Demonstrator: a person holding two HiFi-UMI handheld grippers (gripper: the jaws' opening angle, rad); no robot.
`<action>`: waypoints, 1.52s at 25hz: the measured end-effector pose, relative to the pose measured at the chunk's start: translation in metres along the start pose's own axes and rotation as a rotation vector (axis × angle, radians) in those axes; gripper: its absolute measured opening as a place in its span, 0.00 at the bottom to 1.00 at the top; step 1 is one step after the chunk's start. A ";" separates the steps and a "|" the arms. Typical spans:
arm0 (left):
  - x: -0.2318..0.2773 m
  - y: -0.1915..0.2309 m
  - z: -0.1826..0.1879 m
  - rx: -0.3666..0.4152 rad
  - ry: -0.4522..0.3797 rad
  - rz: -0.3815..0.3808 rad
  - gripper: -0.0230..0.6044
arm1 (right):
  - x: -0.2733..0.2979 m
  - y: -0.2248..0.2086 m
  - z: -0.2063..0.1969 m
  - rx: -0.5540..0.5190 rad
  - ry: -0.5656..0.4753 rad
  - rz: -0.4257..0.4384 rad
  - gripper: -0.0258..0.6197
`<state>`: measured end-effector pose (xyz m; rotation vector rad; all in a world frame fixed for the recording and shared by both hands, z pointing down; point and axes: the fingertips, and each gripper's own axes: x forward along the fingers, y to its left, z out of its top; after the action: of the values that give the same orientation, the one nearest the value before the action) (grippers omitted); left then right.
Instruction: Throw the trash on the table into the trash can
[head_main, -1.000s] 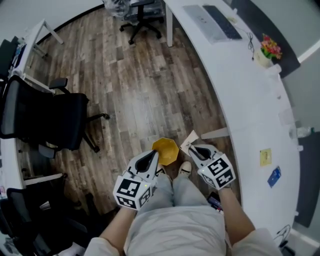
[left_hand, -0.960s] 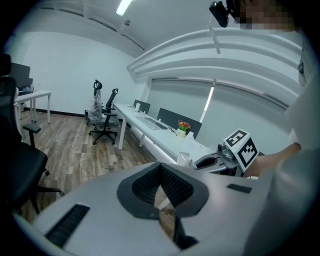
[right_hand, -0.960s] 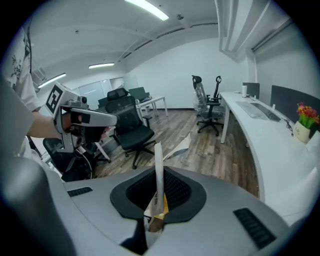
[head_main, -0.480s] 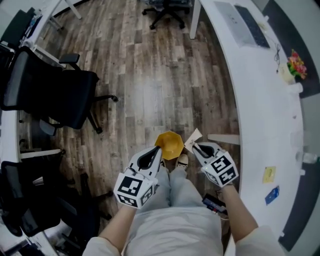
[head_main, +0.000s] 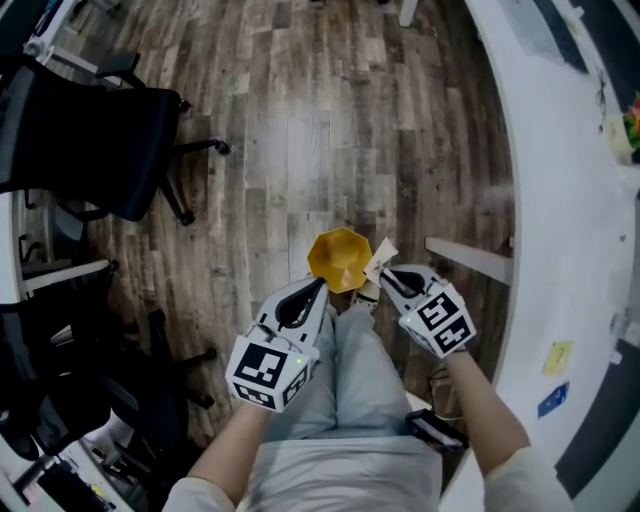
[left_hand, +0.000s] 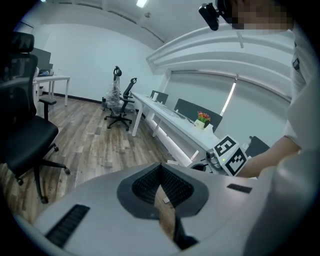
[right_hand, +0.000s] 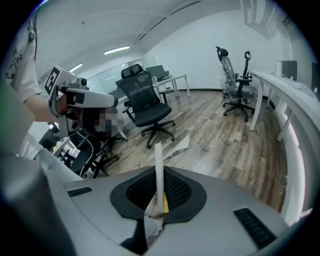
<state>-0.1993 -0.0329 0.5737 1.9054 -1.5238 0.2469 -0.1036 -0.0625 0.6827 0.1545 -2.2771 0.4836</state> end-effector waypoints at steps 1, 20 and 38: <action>0.005 0.005 -0.008 -0.001 0.006 0.002 0.04 | 0.012 -0.002 -0.009 -0.002 0.011 0.005 0.11; 0.072 0.090 -0.166 -0.051 0.044 0.063 0.04 | 0.241 -0.041 -0.214 -0.001 0.308 0.061 0.11; 0.065 0.113 -0.190 -0.089 0.024 0.079 0.04 | 0.284 -0.050 -0.232 -0.033 0.354 0.013 0.41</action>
<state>-0.2351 0.0202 0.7950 1.7698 -1.5697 0.2325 -0.1264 -0.0067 1.0481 0.0333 -1.9386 0.4412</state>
